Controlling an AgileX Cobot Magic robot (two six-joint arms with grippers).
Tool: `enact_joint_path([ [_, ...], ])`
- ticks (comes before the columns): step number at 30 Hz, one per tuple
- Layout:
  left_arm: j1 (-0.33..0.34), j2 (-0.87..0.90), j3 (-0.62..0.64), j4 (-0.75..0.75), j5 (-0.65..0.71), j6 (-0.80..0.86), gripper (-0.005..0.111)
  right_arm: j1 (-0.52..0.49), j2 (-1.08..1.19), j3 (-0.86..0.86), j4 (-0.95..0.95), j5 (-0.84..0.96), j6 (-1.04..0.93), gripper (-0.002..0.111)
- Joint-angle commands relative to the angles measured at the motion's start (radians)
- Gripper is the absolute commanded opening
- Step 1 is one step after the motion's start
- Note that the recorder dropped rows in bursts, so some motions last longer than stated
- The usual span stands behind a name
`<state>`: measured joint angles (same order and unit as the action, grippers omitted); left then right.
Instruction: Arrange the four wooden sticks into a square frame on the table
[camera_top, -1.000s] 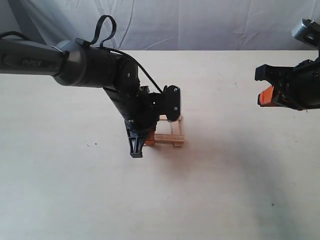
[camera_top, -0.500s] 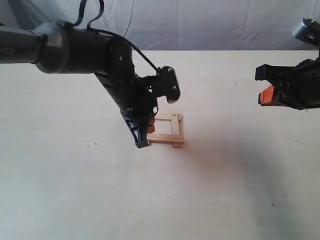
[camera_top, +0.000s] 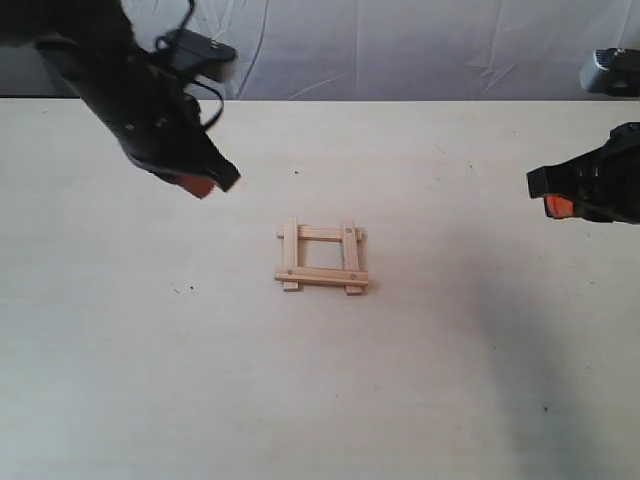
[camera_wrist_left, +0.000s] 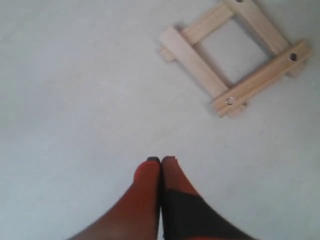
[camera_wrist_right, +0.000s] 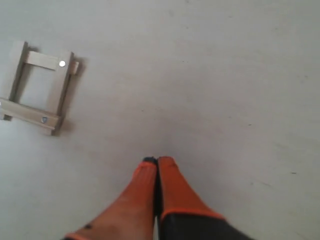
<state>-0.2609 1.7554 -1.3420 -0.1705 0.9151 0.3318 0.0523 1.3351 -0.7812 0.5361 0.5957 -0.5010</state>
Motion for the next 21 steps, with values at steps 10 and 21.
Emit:
enact_joint_path([
  [10, 0.159, -0.415, 0.191, 0.17, -0.064, -0.288, 0.0, -0.004, -0.295, 0.002, -0.536, 0.053, 0.518, 0.0],
  [21, 0.159, -0.893, 0.614, 0.071, -0.287, -0.267, 0.0, -0.004, -0.87, 0.279, -0.549, -0.025, 0.531, 0.0],
])
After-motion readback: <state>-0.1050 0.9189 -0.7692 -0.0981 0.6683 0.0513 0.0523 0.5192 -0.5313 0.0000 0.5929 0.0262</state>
